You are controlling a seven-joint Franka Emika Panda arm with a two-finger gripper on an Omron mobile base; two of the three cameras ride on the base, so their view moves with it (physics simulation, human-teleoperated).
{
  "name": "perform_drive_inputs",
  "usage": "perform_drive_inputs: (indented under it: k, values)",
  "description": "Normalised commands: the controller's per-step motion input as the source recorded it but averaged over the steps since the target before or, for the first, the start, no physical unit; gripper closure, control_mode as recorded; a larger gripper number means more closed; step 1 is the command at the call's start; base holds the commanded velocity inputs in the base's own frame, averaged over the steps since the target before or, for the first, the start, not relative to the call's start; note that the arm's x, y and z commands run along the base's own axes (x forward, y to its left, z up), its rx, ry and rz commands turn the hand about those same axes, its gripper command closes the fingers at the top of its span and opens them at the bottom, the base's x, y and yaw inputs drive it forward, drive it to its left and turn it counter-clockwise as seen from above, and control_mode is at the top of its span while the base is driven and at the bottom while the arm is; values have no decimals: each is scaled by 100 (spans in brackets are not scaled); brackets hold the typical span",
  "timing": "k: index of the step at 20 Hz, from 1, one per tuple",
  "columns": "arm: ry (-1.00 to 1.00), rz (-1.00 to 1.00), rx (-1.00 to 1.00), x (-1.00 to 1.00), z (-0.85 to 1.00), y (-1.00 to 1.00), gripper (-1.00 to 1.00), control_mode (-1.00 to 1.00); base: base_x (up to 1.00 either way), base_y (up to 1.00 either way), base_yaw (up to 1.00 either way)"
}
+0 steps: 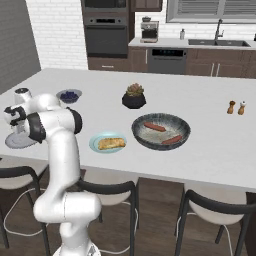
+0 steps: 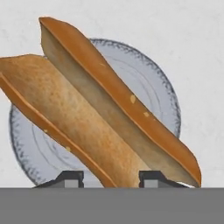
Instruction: Place one bun and one sausage from the bowl on each plate.
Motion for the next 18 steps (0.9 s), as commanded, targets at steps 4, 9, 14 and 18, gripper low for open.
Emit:
perform_drive_inputs:
  k: [4,9,14,18]
  values:
    - [0,-1,0,6,0,3,-100,-100,0,0,0]
    - [-6,-13,5,-76,12,-60,-100,-100,0,0,0]
    - [-13,-19,3,-99,22,-100,-100,-100,0,0,0]
    - [-5,-28,0,-54,11,-100,-100,-100,0,0,0]
